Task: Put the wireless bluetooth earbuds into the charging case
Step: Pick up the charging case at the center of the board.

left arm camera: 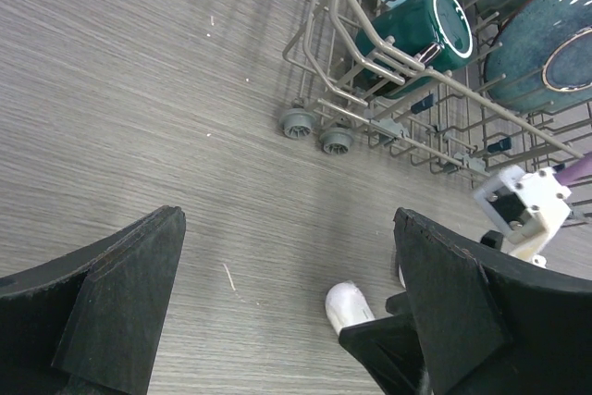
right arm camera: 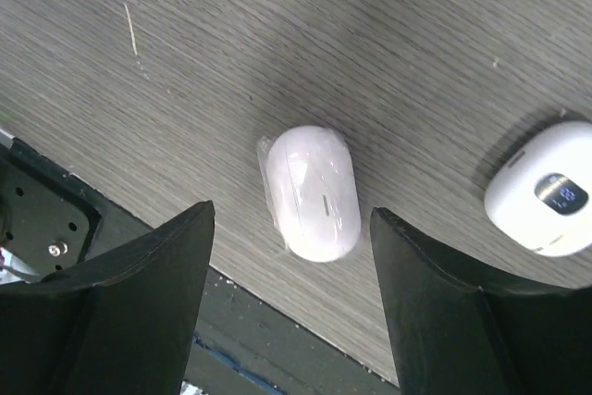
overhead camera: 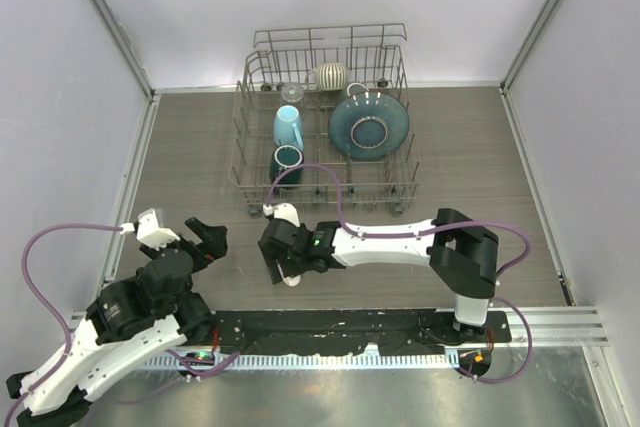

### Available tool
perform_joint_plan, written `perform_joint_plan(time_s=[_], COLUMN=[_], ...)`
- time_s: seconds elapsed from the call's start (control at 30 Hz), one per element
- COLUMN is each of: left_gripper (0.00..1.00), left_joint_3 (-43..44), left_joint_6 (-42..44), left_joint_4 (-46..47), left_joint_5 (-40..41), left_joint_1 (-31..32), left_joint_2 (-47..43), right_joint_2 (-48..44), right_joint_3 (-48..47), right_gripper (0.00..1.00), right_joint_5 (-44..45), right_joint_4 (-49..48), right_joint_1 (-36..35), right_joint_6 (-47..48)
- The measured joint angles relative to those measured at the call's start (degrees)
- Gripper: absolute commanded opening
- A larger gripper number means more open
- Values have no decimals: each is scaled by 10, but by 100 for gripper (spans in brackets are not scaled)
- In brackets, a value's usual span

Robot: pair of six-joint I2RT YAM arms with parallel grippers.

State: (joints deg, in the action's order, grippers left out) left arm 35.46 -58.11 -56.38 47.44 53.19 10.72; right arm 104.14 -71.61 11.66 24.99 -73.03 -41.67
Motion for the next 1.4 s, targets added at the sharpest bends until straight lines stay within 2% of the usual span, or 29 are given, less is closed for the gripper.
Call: perform_joint_plan(time_s=[0.13,0.3,0.33,0.37,0.43,0.47,0.67,0.8,0.9,1.1,1.27,1.4], left_gripper=[100,100,100,100,100,100,100,100,100,100,100,100], left_joint_3=[0,0,0,0,0,0,0,0,0,-4,-9,-16], left_joint_6=[0,0,0,0,0,0,0,0,0,36,114,198], left_joint_4=[0,0,0,0,0,0,0,0,0,33,134,287], left_joint_5=[0,0,0,0,0,0,0,-1,-2,-27,-74,-135], left_joint_1=[0,0,0,0,0,0,0,0,0,0,0,0], left_joint_2=[-5,-8,-8,-8,-8,-8,-8,-12,-13,-11,1,34], right_joint_2=[37,77,81,83,83,83,81,57,46,6,-110,-242], right_joint_3=[-23,-51,-54,-54,-54,-55,-50,-10,10,55,66,67], right_gripper=[74,59,46,39,24,21,21,20,1,1,1,1], right_joint_5=[-3,9,13,20,35,39,69,70,67,75,73,78], right_joint_4=[-1,21,26,32,44,46,54,26,10,-20,-19,-46], right_joint_1=[0,0,0,0,0,0,5,21,34,46,85,144], right_joint_6=[13,17,16,12,-6,-13,-120,-192,-226,-254,-279,-330])
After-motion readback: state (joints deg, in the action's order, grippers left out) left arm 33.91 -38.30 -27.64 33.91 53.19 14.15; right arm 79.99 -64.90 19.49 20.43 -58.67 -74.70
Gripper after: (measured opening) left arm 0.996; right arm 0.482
